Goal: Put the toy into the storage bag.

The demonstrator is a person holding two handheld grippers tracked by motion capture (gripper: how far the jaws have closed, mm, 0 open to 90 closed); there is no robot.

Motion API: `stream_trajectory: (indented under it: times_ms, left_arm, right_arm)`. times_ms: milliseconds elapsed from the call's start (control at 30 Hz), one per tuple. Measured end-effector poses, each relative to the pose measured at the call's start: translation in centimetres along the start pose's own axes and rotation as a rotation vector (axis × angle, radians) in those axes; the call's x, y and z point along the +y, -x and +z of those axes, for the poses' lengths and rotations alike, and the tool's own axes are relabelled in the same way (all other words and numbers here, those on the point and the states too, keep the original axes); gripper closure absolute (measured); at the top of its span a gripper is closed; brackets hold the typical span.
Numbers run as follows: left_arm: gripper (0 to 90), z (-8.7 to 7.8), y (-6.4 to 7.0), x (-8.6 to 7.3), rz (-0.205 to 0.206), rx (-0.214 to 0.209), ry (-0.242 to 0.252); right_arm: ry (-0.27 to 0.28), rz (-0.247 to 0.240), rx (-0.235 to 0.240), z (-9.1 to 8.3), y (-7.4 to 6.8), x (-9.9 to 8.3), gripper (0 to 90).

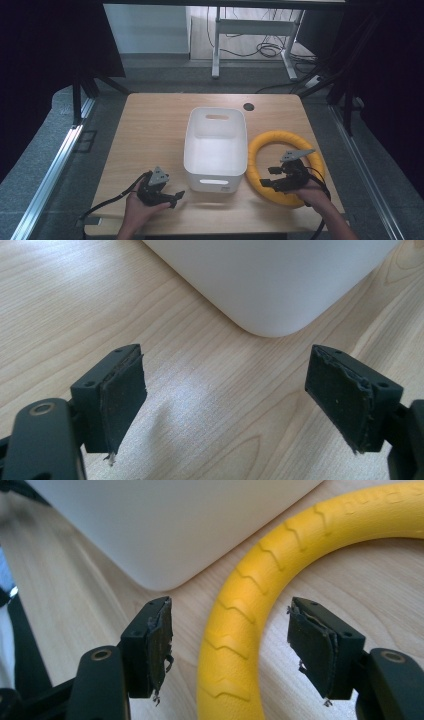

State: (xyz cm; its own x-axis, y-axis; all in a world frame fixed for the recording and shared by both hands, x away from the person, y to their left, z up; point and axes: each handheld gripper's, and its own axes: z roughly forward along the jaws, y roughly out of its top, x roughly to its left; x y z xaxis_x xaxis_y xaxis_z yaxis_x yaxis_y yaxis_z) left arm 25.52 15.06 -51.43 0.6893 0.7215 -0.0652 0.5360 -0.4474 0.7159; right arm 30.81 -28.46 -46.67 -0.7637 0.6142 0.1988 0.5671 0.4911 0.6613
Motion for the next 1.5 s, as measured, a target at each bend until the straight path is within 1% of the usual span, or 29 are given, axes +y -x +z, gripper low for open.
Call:
stream_trajectory:
  times_ms: [33, 167, 400, 567, 700, 733, 800, 933, 1067, 1267, 1433, 1500]
  left_arm:
    - [16.7, 0.0, 0.0, 0.0, 0.0, 0.0, 0.001]
    - [16.7, 0.1, 0.0, 0.0, 0.0, 0.0, -0.003]
    - [16.7, 0.1, 0.0, 0.0, 0.001, -0.001, -0.007]
    - [16.7, 0.2, 0.0, 0.0, 0.002, -0.003, -0.011]
    - [16.6, 0.1, 0.0, 0.0, 0.0, -0.001, -0.007]
    - [16.6, 0.1, 0.0, 0.0, 0.0, -0.001, -0.007]
    - [16.6, 0.2, 0.0, 0.0, 0.002, -0.001, -0.011]
    - [16.7, 0.2, 0.0, 0.0, 0.003, 0.0, -0.008]
    - [16.7, 0.1, 0.0, 0.0, 0.001, 0.003, -0.003]
    - [16.9, 0.0, 0.0, 0.0, 0.001, 0.004, 0.005]
    - [16.8, 0.1, 0.0, 0.0, 0.003, 0.004, 0.001]
    - [16.9, 0.1, 0.0, 0.0, 0.003, 0.004, -0.001]
  right_arm:
    - [-0.01, -0.005, 0.005, 0.0, 0.0, 0.1, 35.1]
    - [-0.071, -0.032, 0.003, 0.3, -0.3, 0.5, 35.1]
    - [-0.121, -0.051, 0.008, 0.9, -0.6, 0.5, 34.6]
    - [-0.147, -0.064, -0.002, 1.4, -0.7, 0.5, 33.7]
    - [-0.178, -0.077, -0.005, 1.8, -1.0, 0.5, 33.4]
    - [-0.178, -0.077, -0.005, 1.8, -1.0, 0.5, 33.4]
    - [-0.2, -0.091, -0.008, 2.2, -1.1, 0.4, 33.3]
    - [-0.24, -0.106, -0.032, 2.8, -1.1, 0.3, 33.0]
    - [-0.272, -0.11, -0.038, 3.3, -1.3, 0.1, 33.0]
    - [-0.335, -0.146, -0.072, 4.3, -1.6, -0.1, 33.0]
    - [-0.372, -0.161, -0.08, 4.9, -1.5, -0.2, 34.3]
    - [-0.393, -0.168, -0.095, 5.2, -1.6, -0.3, 34.5]
